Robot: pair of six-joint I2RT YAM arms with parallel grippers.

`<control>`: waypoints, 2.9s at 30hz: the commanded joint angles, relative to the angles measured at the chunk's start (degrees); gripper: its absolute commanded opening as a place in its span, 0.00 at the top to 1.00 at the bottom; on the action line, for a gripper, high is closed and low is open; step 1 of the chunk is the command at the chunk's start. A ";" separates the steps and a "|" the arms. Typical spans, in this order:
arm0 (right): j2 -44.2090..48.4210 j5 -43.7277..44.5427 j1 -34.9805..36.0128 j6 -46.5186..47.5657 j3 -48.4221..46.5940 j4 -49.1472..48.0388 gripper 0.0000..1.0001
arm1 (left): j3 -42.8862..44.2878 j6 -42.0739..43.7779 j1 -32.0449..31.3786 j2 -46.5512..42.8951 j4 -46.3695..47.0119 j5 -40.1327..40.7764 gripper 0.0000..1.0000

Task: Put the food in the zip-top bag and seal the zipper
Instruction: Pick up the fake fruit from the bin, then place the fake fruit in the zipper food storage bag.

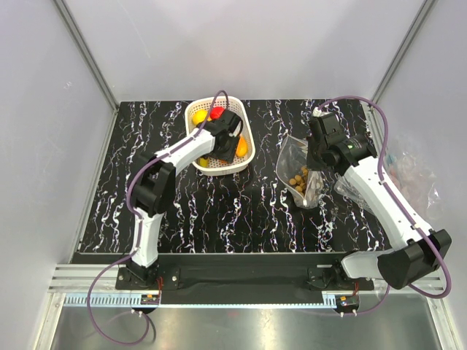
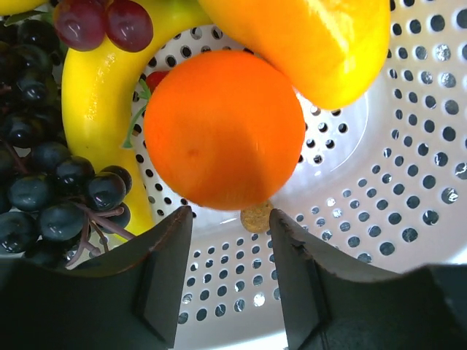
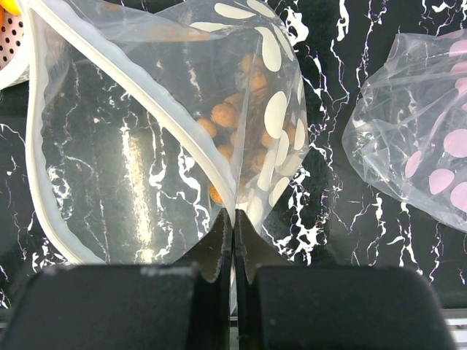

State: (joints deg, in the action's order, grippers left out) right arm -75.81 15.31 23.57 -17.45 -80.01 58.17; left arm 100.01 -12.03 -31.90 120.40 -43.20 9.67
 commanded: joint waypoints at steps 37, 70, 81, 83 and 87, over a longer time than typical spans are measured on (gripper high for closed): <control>0.93 -0.81 -0.11 -0.13 -1.20 0.10 1.00 | 9.34 2.80 2.72 2.75 -0.05 -4.93 0.37; -0.65 -1.87 -0.11 0.58 -4.98 0.89 1.00 | -19.58 -11.60 -12.30 -41.65 28.42 -26.89 0.57; 0.92 -1.69 -0.19 -0.30 -6.21 3.00 1.00 | -14.93 -12.84 -19.69 -30.23 33.88 -26.29 0.60; 1.19 -2.04 -0.19 -0.48 -5.95 3.00 1.00 | -14.58 -13.37 -19.78 -28.39 35.19 -25.76 0.60; 1.89 -1.78 -0.19 -0.56 -5.51 3.17 1.00 | -12.13 -12.76 -19.87 -25.14 34.86 -23.30 0.60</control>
State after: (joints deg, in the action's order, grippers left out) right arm -76.03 13.87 23.57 -17.72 -83.46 61.12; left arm 83.37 -24.71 -51.68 94.21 -12.45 -15.64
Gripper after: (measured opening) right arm 0.012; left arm 0.614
